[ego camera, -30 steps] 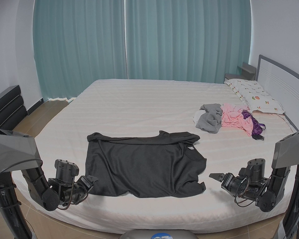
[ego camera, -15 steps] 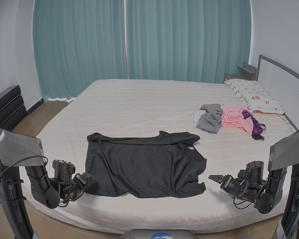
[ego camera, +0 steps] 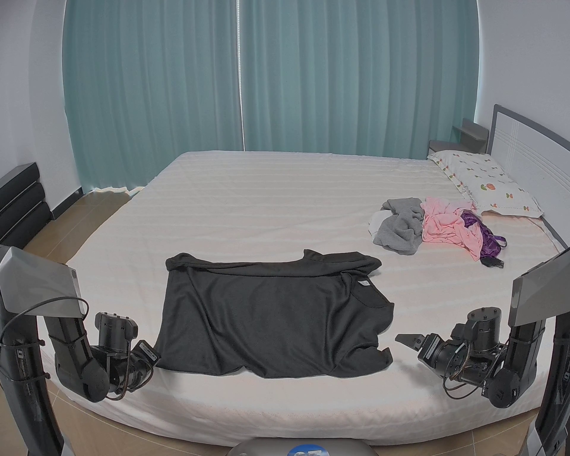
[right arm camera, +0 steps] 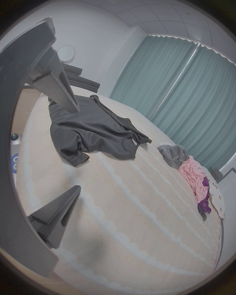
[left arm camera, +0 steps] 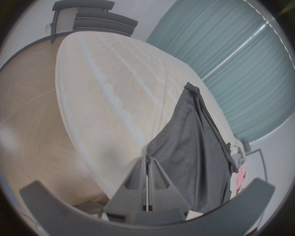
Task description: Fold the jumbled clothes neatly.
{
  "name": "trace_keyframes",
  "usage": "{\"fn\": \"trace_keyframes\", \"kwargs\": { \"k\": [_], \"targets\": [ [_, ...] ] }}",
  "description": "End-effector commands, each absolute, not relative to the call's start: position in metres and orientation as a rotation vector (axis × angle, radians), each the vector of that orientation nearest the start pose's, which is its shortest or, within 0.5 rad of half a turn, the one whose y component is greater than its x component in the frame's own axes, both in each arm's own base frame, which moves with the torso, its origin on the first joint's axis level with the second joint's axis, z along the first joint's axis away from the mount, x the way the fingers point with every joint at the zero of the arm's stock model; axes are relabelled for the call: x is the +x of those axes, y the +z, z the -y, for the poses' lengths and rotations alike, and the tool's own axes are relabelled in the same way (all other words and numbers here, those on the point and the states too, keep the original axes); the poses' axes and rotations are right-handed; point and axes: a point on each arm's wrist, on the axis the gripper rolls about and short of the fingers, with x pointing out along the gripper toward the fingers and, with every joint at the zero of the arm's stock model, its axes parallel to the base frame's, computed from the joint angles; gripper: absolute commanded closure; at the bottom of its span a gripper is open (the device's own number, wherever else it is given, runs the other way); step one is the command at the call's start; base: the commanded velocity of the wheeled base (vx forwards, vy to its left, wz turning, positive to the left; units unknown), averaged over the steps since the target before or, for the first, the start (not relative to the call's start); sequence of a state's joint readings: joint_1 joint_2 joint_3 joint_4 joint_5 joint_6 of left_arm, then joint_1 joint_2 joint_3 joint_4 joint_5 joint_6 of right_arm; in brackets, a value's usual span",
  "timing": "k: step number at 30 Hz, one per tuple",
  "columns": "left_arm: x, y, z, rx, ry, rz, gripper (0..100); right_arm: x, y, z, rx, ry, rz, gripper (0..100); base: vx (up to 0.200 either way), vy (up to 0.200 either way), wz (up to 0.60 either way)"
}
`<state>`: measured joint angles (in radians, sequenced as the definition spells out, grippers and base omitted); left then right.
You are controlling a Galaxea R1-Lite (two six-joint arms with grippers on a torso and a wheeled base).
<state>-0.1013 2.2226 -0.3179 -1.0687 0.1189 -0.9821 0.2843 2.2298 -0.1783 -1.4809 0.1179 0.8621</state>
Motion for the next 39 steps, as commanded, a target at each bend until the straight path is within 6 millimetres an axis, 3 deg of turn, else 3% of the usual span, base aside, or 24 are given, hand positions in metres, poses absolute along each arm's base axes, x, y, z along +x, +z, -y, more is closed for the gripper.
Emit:
{"fn": "trace_keyframes", "kwargs": {
  "k": [1,5,10,16,27,39],
  "targets": [
    [0.257,-0.023,0.019,-0.795,0.435,-0.739,100,0.249,-0.008,-0.079,0.774,0.139,-0.7,0,0.0,0.0,0.0],
    [0.249,-0.005,0.003,-0.707,0.449,-0.694,100,0.26,-0.021,-0.087,0.765,0.146,-0.711,0,0.0,0.0,0.0],
    [0.244,0.002,-0.01,-0.658,0.464,-0.677,100,0.276,-0.021,-0.094,0.766,0.161,-0.7,0,0.0,0.0,0.0],
    [0.246,0.0,-0.021,-0.658,0.497,-0.664,100,0.316,-0.012,-0.107,0.758,0.15,-0.718,0,0.0,0.0,0.0],
    [0.244,-0.003,-0.013,-0.656,0.462,-0.698,100,0.36,-0.01,-0.14,0.718,0.134,-0.831,0,0.0,0.0,0.0],
    [0.244,-0.004,-0.009,-0.654,0.447,-0.701,100,0.376,-0.02,-0.141,0.603,0.03,-0.881,0,0.0,0.0,0.0]
  ]
}}
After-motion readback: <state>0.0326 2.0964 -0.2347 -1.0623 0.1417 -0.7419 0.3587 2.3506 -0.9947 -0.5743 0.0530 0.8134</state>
